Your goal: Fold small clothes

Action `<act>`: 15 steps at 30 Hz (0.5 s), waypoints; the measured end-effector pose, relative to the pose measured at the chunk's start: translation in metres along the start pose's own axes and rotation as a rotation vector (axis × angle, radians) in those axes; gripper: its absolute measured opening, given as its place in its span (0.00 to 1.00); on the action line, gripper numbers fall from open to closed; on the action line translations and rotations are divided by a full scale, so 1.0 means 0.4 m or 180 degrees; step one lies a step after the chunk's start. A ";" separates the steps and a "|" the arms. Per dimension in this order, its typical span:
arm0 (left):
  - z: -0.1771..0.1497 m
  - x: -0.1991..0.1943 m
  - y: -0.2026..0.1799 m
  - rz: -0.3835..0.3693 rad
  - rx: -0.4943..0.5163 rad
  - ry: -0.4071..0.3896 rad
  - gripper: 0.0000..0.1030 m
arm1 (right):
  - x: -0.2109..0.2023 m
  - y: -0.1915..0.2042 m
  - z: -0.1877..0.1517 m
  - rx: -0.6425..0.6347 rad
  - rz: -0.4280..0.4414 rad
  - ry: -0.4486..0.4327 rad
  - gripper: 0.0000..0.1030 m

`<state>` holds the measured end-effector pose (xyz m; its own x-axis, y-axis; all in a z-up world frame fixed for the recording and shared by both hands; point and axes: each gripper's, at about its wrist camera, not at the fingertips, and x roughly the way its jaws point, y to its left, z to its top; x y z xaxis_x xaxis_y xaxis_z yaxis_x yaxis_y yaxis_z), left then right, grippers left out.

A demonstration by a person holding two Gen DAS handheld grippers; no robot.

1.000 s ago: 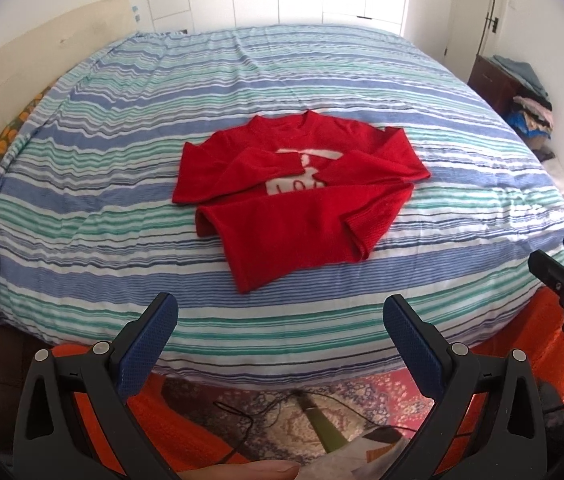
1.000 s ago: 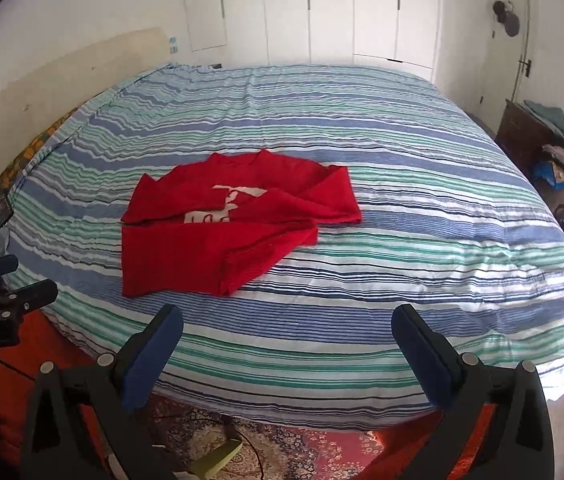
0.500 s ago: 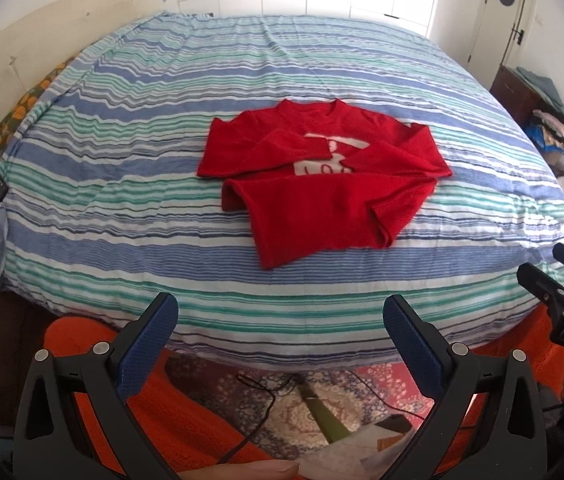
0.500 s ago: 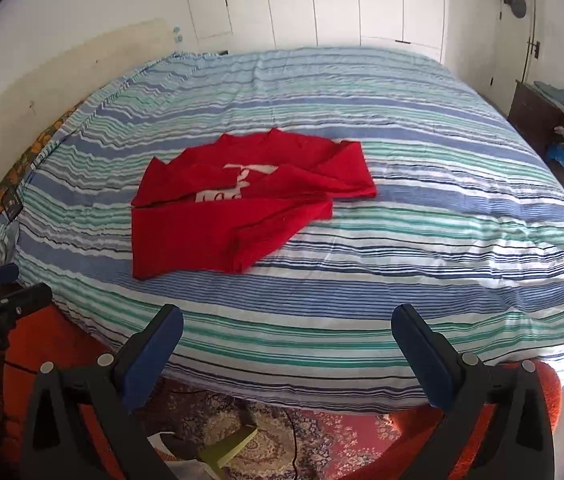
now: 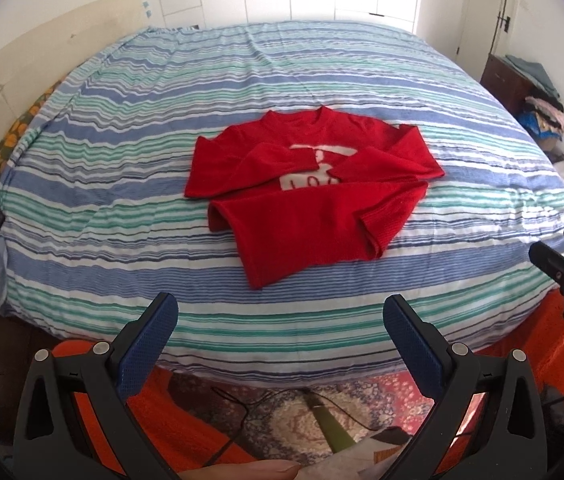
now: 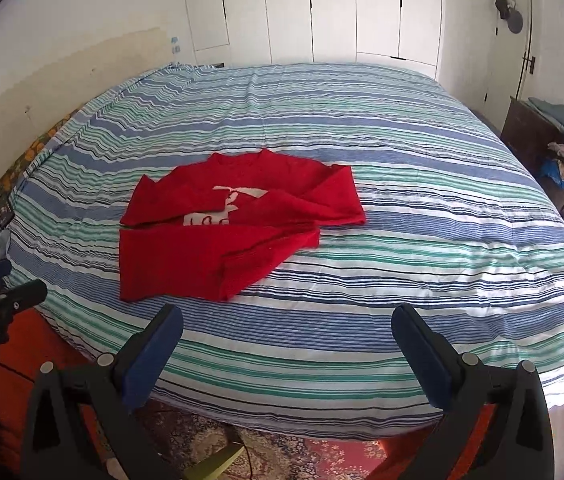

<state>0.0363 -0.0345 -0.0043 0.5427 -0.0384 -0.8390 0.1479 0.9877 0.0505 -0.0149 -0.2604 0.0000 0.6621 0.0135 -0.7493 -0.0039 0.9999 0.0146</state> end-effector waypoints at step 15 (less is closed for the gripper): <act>0.006 -0.040 -0.053 0.0193 0.0306 -0.0070 0.99 | -0.036 -0.019 -0.036 0.0264 0.0071 -0.0250 1.00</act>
<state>0.0264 -0.0550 0.0094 0.5710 0.0166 -0.8208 0.1924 0.9693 0.1534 -0.0352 -0.2680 0.0013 0.7193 0.0319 -0.6940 0.0406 0.9953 0.0878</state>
